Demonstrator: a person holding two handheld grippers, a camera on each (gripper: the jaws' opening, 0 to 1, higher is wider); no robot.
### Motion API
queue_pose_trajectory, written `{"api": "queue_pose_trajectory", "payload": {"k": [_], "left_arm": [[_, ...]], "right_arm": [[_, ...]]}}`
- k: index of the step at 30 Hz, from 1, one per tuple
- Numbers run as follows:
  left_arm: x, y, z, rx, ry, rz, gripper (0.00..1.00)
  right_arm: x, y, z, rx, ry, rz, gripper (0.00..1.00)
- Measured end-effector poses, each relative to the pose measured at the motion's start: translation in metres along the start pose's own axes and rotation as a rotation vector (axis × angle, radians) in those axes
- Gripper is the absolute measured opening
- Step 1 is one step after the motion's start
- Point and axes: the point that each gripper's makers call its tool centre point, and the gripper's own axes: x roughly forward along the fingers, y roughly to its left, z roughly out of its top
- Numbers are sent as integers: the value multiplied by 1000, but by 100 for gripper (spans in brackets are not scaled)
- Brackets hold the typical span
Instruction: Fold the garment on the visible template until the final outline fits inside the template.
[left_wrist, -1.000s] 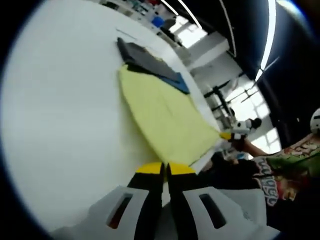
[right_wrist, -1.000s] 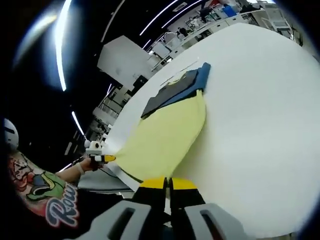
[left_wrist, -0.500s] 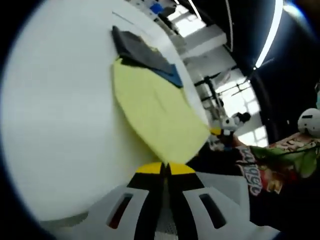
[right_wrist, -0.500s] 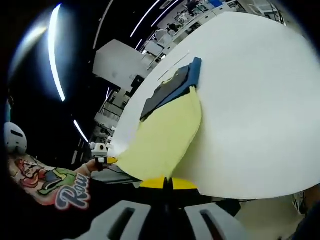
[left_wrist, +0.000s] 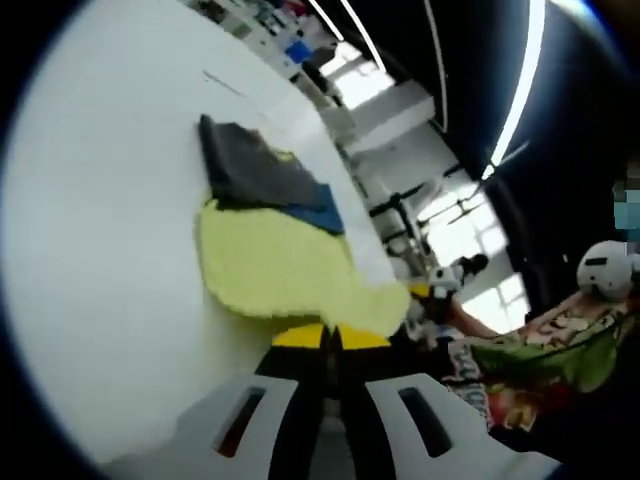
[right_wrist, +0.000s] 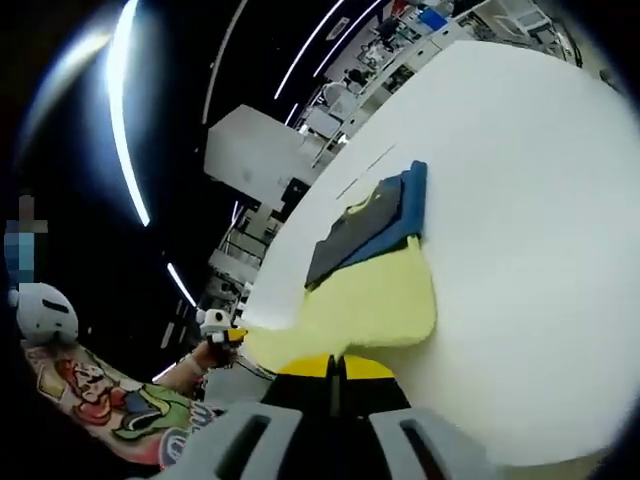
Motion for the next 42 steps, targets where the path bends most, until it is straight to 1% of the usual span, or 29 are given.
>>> {"api": "queue_pose_trajectory", "payload": {"k": [1,4,6,7,8,9,10,11,13,15,17,18,19,20,21,23,27,29,30,31,32,34,37,38,40,42], "left_arm": [[3,1,11,-5,-33,-3,0],[11,7,35,-18,-93,1,0],[16,7,52,-15,-147,-12,0],[21,8,60,-24,-160,-11,0],[22,9,64,-24,-168,-9,0],[26,11,74,-20,-195,-2,0],[29,13,80,-22,-205,-4,0],[32,15,90,-26,-231,-9,0],[39,21,101,-38,-243,-1,0],[44,26,109,-28,-258,7,0],[49,34,123,-49,-289,16,0],[51,37,127,-57,-296,19,0],[54,42,135,-58,-309,21,0],[56,46,140,-71,-317,27,0],[58,49,144,-80,-322,32,0],[63,55,153,-78,-332,37,0],[74,75,168,-99,-344,72,0],[79,80,174,-100,-351,78,0],[82,85,179,-117,-366,91,0],[84,86,182,-118,-368,90,0],[87,91,187,-124,-380,99,0],[93,101,193,-135,-388,124,0],[101,110,196,-144,-390,142,0],[105,117,197,-157,-388,153,0],[108,124,200,-169,-396,161,0],[109,122,201,-182,-413,162,0]], "right_arm": [[3,-1,11,4,-13,11,0],[10,-7,32,12,-26,14,0],[16,-8,48,11,-36,16,0],[21,-8,57,6,-40,25,0],[24,-8,65,12,-53,30,0],[27,-8,71,13,-60,31,0],[30,-9,78,12,-63,33,0],[35,-12,87,5,-68,30,0],[43,-18,99,-3,-65,15,0],[50,-24,112,1,-74,13,0],[57,-29,125,11,-88,4,0],[59,-31,130,16,-94,1,0],[64,-33,139,16,-103,2,0],[66,-33,142,18,-106,2,0],[70,-34,151,29,-122,3,0],[78,-38,164,33,-135,1,0],[93,-51,184,44,-143,-28,0],[99,-55,193,52,-154,-31,0],[104,-57,198,53,-156,-33,0],[107,-60,201,53,-157,-39,0],[111,-66,204,65,-152,-55,0],[117,-72,207,69,-145,-60,0],[127,-85,212,88,-148,-81,0],[129,-88,212,98,-148,-89,0],[135,-94,213,109,-147,-99,0],[137,-98,216,118,-159,-107,0]]}}
